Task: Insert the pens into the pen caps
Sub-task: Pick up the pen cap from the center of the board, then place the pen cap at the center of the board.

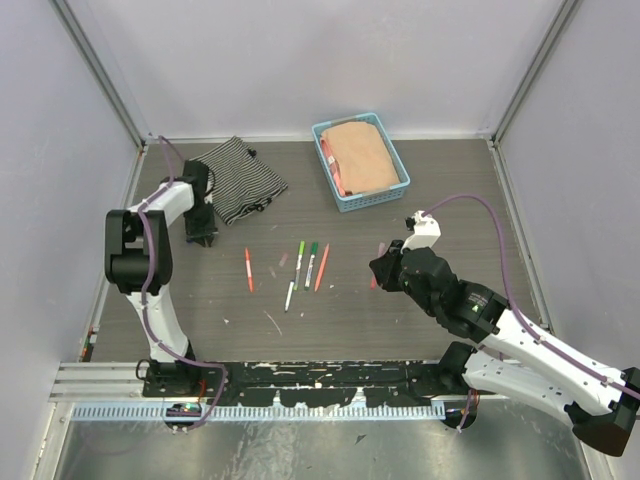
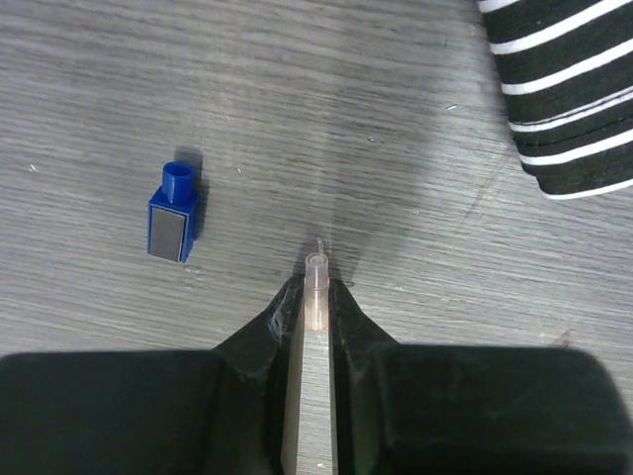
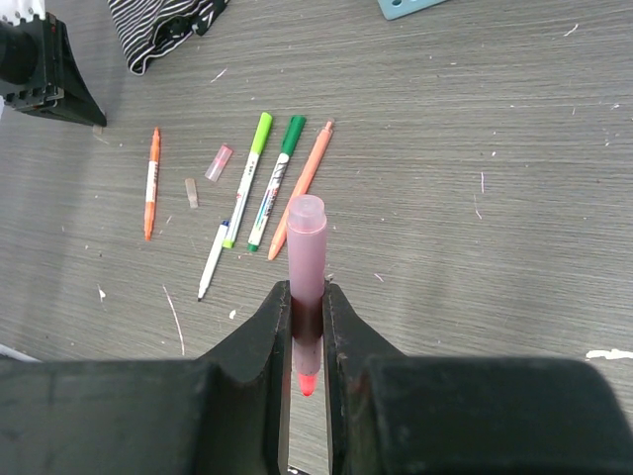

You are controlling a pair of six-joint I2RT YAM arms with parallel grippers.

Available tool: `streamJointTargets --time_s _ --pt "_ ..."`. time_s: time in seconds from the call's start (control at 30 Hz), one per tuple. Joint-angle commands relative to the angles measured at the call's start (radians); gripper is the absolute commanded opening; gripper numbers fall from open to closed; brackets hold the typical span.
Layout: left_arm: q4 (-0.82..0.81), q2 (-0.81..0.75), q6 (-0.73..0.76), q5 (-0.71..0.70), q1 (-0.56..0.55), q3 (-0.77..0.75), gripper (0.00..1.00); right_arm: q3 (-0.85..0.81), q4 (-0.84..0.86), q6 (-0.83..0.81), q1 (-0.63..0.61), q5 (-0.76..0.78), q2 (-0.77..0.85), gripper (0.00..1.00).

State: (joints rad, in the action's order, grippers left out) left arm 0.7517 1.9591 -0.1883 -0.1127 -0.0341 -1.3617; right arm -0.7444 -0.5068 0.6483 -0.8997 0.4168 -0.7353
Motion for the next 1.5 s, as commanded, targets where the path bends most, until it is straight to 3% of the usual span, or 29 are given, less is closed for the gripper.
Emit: streamJointTargets --time_s 0.0,0.23,0.47,0.67,1.03,1.17,1.27,1.47 --pt "0.023 0.013 -0.005 -0.041 -0.008 -0.028 0.16 -0.050 0.010 -0.011 -0.004 0.004 0.014 0.00" --pt "-0.009 -0.065 -0.021 -0.028 -0.070 0.005 0.14 -0.046 0.008 -0.005 -0.004 0.005 0.015 0.00" --pt "-0.026 -0.112 -0.067 0.040 -0.268 -0.039 0.16 -0.045 0.014 -0.003 -0.004 0.002 0.000 0.00" --pt "-0.014 -0.032 -0.097 0.071 -0.394 -0.120 0.17 -0.047 0.008 0.000 -0.004 0.009 0.002 0.00" --pt "-0.054 0.055 -0.096 0.139 -0.418 -0.100 0.21 -0.048 0.008 -0.003 -0.004 0.010 -0.013 0.00" --pt "-0.054 0.053 -0.096 0.137 -0.419 -0.097 0.36 -0.047 0.013 -0.001 -0.004 0.008 -0.015 0.00" --pt "-0.052 0.042 -0.090 0.126 -0.419 -0.092 0.43 -0.047 0.013 -0.001 -0.004 0.005 -0.016 0.00" --pt "-0.029 -0.048 -0.059 -0.011 -0.393 -0.096 0.43 -0.047 0.003 0.001 -0.004 0.010 -0.009 0.00"
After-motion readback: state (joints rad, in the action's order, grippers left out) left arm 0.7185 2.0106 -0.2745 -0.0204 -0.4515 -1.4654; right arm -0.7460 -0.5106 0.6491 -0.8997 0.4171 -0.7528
